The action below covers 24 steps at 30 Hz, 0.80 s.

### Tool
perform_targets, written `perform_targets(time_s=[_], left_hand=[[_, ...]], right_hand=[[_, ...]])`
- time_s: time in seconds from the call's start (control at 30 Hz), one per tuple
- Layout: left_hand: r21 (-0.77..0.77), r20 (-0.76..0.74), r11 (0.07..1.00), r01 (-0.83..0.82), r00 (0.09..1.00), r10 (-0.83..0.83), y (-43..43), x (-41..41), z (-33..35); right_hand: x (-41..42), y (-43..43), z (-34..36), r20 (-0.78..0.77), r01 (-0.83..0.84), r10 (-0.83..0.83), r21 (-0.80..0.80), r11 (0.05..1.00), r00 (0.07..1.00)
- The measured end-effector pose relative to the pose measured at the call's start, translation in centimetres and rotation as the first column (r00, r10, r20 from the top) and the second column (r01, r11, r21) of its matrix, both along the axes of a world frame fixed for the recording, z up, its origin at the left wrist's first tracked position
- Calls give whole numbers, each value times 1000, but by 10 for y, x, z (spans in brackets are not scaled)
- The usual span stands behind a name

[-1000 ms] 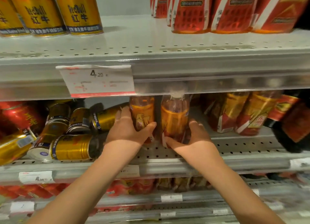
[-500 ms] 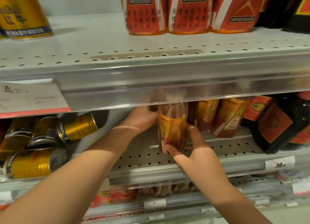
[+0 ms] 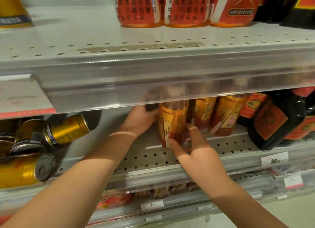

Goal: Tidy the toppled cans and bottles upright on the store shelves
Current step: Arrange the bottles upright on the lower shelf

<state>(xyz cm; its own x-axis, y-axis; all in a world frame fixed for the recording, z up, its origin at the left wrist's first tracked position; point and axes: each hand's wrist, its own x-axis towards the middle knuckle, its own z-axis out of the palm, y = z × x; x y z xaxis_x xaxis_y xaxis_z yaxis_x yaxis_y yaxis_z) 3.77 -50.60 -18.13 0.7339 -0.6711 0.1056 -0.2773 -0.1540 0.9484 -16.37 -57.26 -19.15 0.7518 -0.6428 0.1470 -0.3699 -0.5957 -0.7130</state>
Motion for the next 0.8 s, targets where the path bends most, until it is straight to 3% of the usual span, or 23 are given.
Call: perform_targets(time_s=[0.1,0.17,0.27,0.4,0.53,0.7,0.8], left_hand=[[-62,-49,980,-189,981,186,23,-22,-3],[-109,-26,991,-75,997,73,39,-40,-8],[43,65,997,61,996,-64,53,-56,-5],[113,164,992,57,984,-75,51,-60,-1],[135,182,991,25,982,-49,47,-67,-2],[138,118,988,67,989,-84,45,-67,-3],[168,110,986,25,993,-44,42,-72,-1]], right_hand=[[2,0,0,26,3,-3,4,1000,1000],[3,0,0,39,12,-12,13,1000,999],[5,0,0,39,12,-14,40,999,999],[6,-3,2,1,-3,3,64,998,1000],[9,-3,1,30,-10,4,198,980,1000],[3,6,-2,180,127,-121,-22,992,976],[0,3,-1,142,97,-91,-37,995,986]])
